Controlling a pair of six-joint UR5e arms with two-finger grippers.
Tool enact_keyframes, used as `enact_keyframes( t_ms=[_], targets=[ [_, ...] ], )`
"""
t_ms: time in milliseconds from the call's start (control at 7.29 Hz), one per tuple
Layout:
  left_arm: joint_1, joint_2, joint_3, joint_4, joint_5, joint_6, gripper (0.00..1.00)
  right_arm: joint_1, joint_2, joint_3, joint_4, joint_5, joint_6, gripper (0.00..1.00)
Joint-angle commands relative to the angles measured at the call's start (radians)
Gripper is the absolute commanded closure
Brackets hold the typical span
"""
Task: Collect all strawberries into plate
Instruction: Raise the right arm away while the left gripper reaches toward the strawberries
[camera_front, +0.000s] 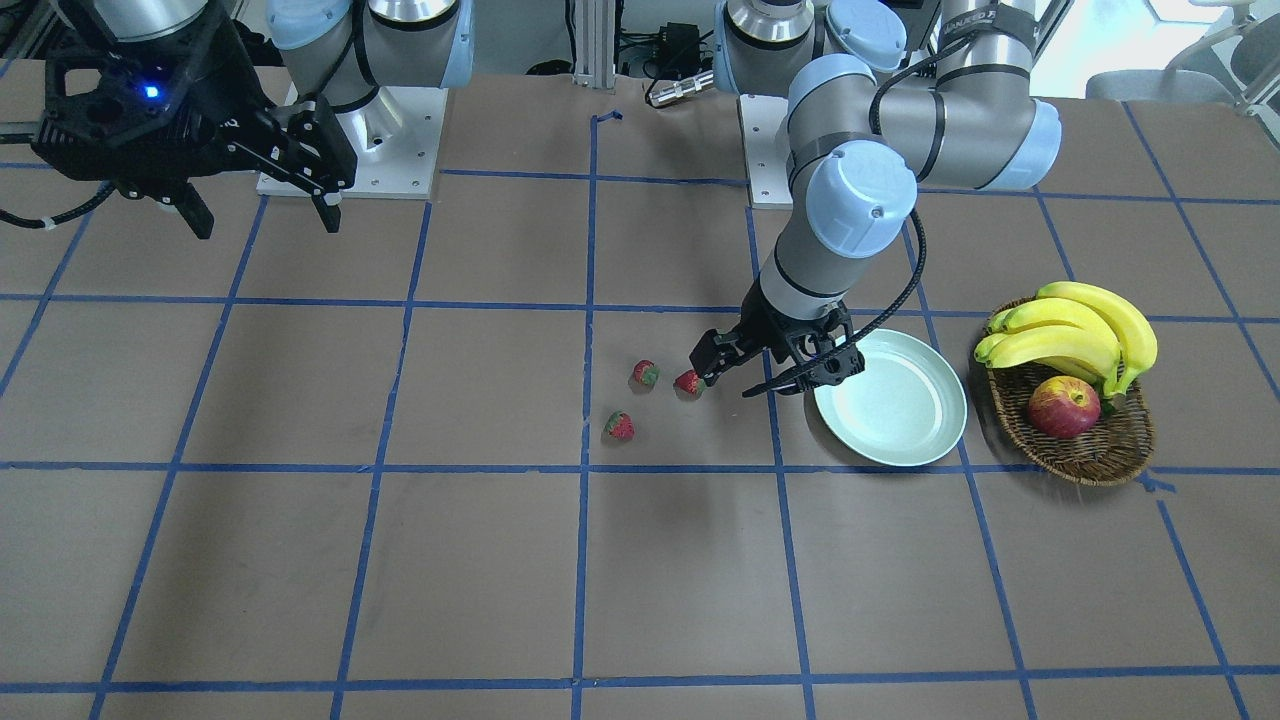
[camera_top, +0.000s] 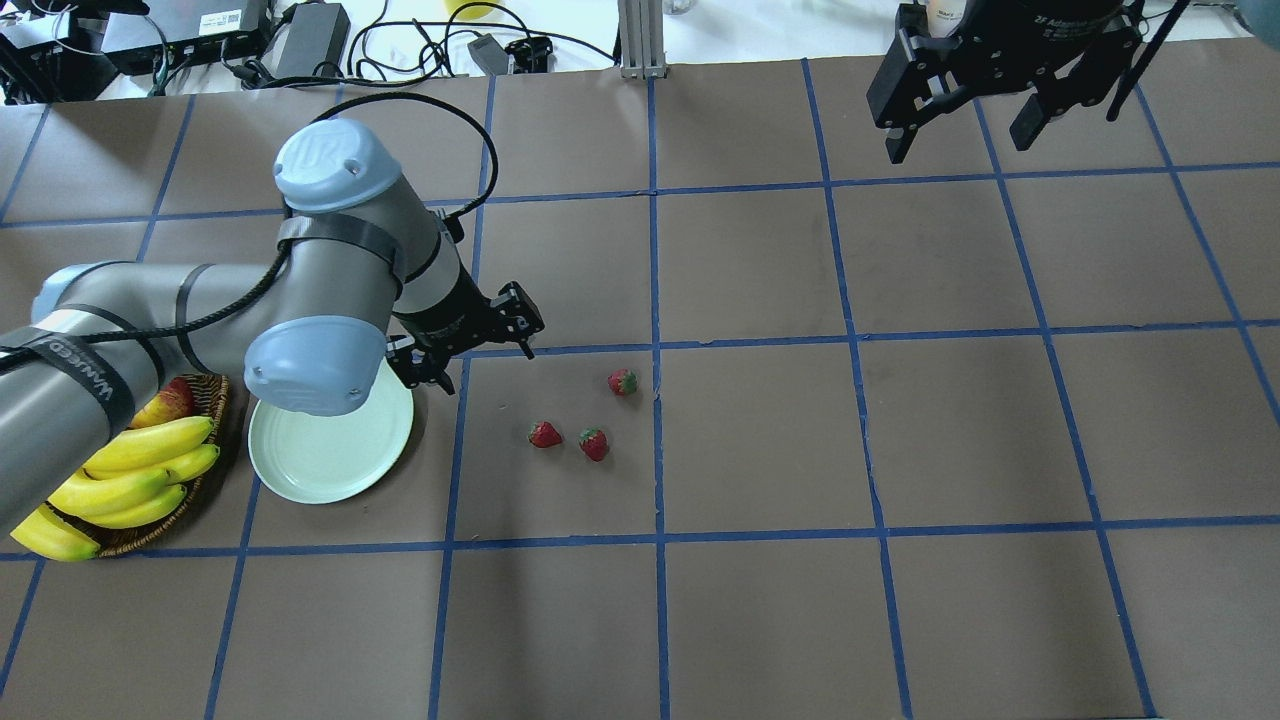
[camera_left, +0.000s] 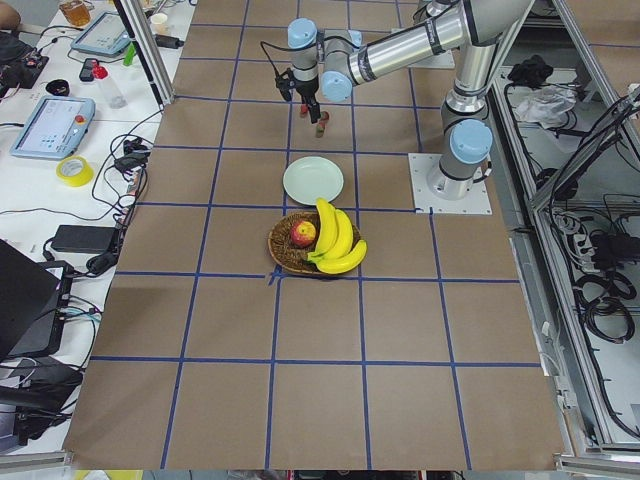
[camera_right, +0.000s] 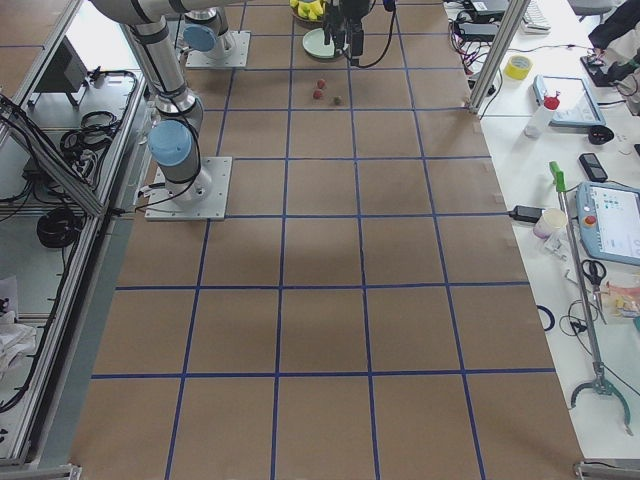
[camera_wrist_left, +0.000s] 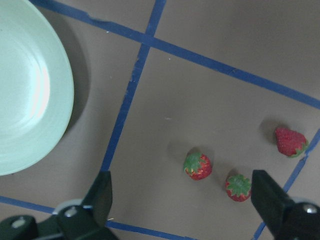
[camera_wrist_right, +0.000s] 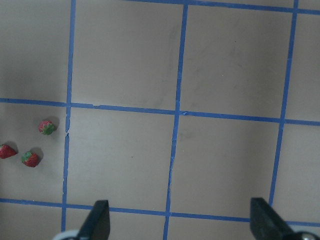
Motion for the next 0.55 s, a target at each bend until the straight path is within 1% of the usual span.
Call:
enact_keyframes(
  t_ms=[0, 137, 274, 411],
  targets=[
    [-0.047, -0.078, -0.006, 0.081, 0.008, -0.061, 0.00, -0.001, -0.002, 0.059, -0.055, -0.005, -0.022, 0.00],
    [-0.047, -0.107, -0.007, 0.089, 0.006, -0.062, 0.00, 0.001, -0.005, 0.078, -0.123, -0.009, -0.026, 0.00],
    [-0.050, -0.124, -0.021, 0.089, 0.008, -0.062, 0.05, -0.001, -0.005, 0.078, -0.134, -0.008, -0.026, 0.00],
    [-0.051, -0.136, -0.038, 0.089, 0.006, -0.062, 0.07, -0.001, -0.006, 0.078, -0.134, -0.011, -0.025, 0.00]
  ],
)
